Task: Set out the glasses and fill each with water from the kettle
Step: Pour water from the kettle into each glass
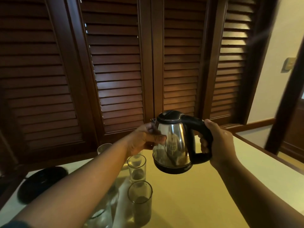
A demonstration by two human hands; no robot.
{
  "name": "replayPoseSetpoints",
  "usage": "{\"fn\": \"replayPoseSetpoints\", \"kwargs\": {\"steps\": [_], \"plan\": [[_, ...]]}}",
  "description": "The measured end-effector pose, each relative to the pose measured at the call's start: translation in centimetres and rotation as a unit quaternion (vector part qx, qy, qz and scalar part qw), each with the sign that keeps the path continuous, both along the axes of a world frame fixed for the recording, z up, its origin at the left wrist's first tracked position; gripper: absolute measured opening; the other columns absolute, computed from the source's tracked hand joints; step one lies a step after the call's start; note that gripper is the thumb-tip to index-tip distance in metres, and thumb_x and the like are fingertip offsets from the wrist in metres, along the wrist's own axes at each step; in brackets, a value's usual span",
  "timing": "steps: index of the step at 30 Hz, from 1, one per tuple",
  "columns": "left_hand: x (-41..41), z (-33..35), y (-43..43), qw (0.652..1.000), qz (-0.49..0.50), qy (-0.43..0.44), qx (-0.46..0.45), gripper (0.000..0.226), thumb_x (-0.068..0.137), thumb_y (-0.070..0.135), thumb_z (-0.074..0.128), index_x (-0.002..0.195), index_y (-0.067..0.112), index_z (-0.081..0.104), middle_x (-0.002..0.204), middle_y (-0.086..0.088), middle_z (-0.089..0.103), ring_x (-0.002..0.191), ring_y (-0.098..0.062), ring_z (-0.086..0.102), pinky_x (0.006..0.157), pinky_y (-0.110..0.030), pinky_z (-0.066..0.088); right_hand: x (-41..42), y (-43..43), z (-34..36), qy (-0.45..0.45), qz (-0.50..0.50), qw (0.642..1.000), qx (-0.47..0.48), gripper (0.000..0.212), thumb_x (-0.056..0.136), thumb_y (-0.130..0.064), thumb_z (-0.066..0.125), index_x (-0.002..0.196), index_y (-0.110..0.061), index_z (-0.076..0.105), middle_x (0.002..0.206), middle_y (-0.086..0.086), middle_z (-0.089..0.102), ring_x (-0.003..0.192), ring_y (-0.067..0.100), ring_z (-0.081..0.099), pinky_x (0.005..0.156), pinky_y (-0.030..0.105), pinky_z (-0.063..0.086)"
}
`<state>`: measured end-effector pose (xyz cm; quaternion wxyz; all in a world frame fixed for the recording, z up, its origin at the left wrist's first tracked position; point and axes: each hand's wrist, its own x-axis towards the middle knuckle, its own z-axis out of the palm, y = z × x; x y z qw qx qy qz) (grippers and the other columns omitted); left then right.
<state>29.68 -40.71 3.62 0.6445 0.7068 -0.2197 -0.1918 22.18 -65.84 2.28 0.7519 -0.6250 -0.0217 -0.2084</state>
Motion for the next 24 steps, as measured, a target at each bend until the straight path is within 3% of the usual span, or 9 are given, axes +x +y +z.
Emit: {"fn": "replayPoseSetpoints", "kwargs": {"steps": [3,7,11,14,18,21,24], "plan": [[-0.8,0.1,-0.8,0.999,0.041,-0.001,-0.016,0.050,0.072,0.013,0.085,0.116,0.012,0.062,0.093,-0.004,0.076,0.089,-0.024,0.072,0.087,-0.047,0.055,0.3,-1.0,0.3,-0.023,0.013,0.999,-0.033,0.062,0.086,-0.060,0.065,0.087,0.002,0.070,0.059,0.006,0.055,0.050,0.017,0.050,0.052,0.028,0.043],[-1.6,0.7,-1.6,0.996,0.089,-0.009,-0.024,0.075,0.057,0.017,0.091,0.124,0.005,0.060,0.094,-0.001,0.077,0.094,-0.026,0.072,0.097,-0.054,0.051,0.3,-1.6,0.7,-0.062,0.014,0.994,-0.094,0.044,0.097,-0.048,0.065,0.061,-0.023,0.068,0.057,0.002,0.056,0.051,0.015,0.051,0.056,0.028,0.044],[-2.3,1.1,-2.0,0.992,0.121,-0.024,-0.009,0.072,0.055,0.028,0.093,0.119,0.011,0.064,0.095,-0.005,0.079,0.088,-0.024,0.072,0.088,-0.049,0.054,1.2,-1.6,0.7,-0.097,-0.040,0.986,-0.128,0.040,0.100,-0.043,0.060,0.073,-0.014,0.064,0.059,-0.007,0.059,0.056,0.009,0.055,0.061,0.028,0.046],[-2.7,1.0,-2.3,0.989,0.143,-0.047,-0.004,0.073,0.051,0.037,0.095,0.115,0.016,0.066,0.102,-0.006,0.079,0.092,-0.026,0.072,0.089,-0.051,0.054,1.9,-1.7,0.7,-0.095,-0.056,0.979,-0.170,0.041,0.101,-0.050,0.056,0.083,-0.016,0.067,0.071,-0.004,0.064,0.071,0.015,0.061,0.071,0.034,0.046],[-3.1,0.9,-2.6,0.986,0.160,-0.051,-0.018,0.063,0.054,0.032,0.092,0.109,0.014,0.065,0.096,-0.005,0.080,0.088,-0.025,0.074,0.094,-0.058,0.052,2.4,-1.9,1.6,-0.052,-0.060,0.979,-0.188,0.036,0.105,-0.047,0.051,0.104,-0.018,0.072,0.097,0.006,0.075,0.097,0.023,0.069,0.088,0.041,0.053],[-3.2,0.8,-2.6,0.986,0.154,-0.052,-0.037,0.055,0.064,0.023,0.088,0.111,0.012,0.063,0.096,-0.007,0.080,0.087,-0.025,0.076,0.095,-0.063,0.049,2.6,-2.1,2.3,-0.039,-0.038,0.986,-0.155,0.038,0.106,-0.044,0.050,0.106,-0.013,0.071,0.100,0.013,0.074,0.100,0.028,0.069,0.092,0.043,0.053],[-3.2,0.9,-2.5,0.985,0.153,-0.058,-0.049,0.050,0.066,0.018,0.086,0.111,0.011,0.064,0.100,-0.010,0.079,0.091,-0.027,0.076,0.094,-0.058,0.053,2.6,-2.3,2.2,-0.044,-0.035,0.989,-0.136,0.037,0.106,-0.042,0.051,0.104,-0.012,0.072,0.097,0.014,0.073,0.097,0.031,0.069,0.091,0.046,0.054]]}}
